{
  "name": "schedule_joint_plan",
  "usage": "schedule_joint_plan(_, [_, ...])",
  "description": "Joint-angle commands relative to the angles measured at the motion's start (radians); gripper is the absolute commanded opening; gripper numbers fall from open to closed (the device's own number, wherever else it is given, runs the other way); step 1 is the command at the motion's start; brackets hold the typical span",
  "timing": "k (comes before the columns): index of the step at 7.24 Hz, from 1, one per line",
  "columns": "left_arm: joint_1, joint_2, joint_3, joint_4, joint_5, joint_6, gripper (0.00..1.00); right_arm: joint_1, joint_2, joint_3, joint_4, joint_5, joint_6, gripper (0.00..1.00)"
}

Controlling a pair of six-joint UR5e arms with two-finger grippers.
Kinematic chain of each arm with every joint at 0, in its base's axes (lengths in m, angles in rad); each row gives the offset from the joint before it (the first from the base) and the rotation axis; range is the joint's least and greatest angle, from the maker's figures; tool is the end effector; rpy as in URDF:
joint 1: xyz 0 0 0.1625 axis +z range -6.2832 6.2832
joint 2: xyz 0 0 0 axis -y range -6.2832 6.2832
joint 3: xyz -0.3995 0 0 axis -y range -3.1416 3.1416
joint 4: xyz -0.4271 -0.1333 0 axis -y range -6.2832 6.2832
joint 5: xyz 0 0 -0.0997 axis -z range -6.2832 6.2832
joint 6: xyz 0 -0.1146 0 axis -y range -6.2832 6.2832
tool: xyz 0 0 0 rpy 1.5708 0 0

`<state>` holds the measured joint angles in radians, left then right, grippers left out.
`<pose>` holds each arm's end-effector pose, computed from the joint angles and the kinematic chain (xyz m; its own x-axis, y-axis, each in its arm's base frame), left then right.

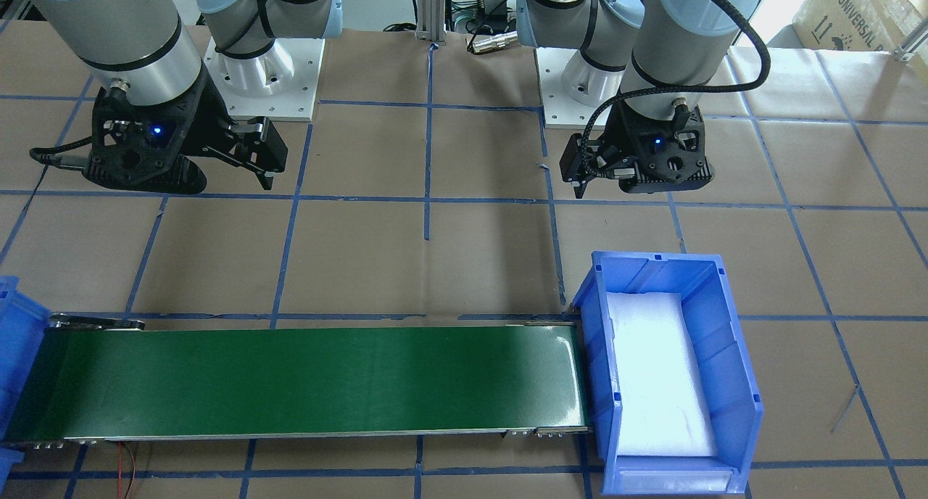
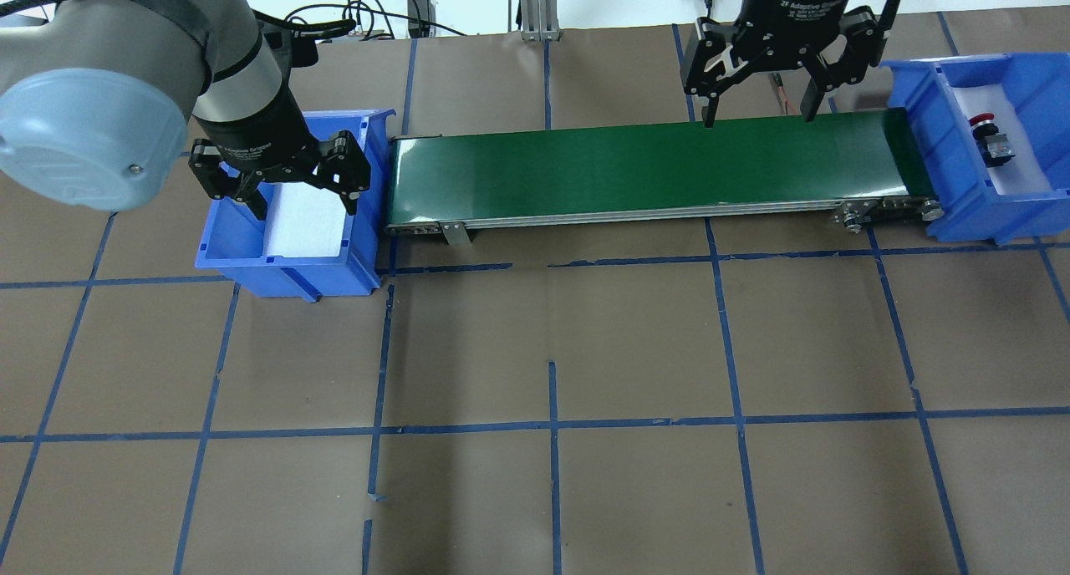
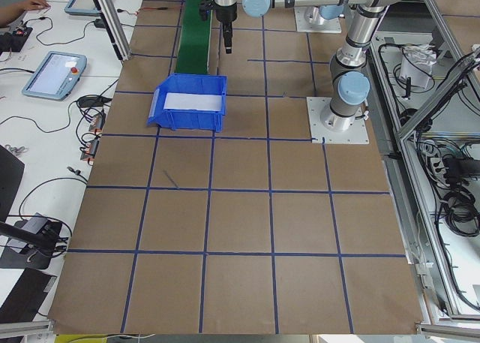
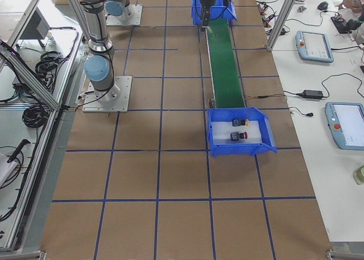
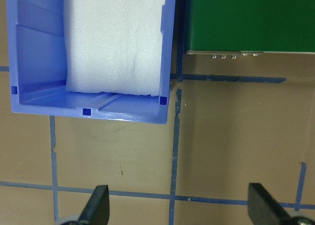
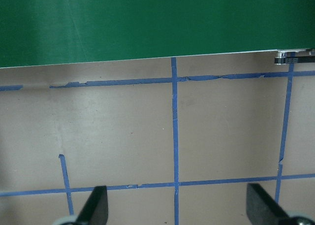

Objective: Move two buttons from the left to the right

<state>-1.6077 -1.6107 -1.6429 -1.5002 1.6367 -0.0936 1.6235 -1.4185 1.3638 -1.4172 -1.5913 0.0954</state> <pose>-0.1454 -0.5302 0.3956 -0.9961 -0.0540 -0.0694 -0.0565 0.9978 0.0351 0.1611 -0.5673 0.4569 -0.9987 0.0402 0.0297 0.0429 0.9944 0.0963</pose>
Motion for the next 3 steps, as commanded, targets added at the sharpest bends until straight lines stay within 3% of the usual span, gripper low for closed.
schedule_joint_plan(1, [0.000,0.000,0.000,0.000,0.000,0.000,1.00,-0.011,-0.016,0.041,-0.047,0.002,-0.028,1.00])
schedule_joint_plan(3, [0.000,0.000,0.000,0.000,0.000,0.000,1.00,-0.052,-0.014,0.043,-0.040,0.010,-0.029,1.00])
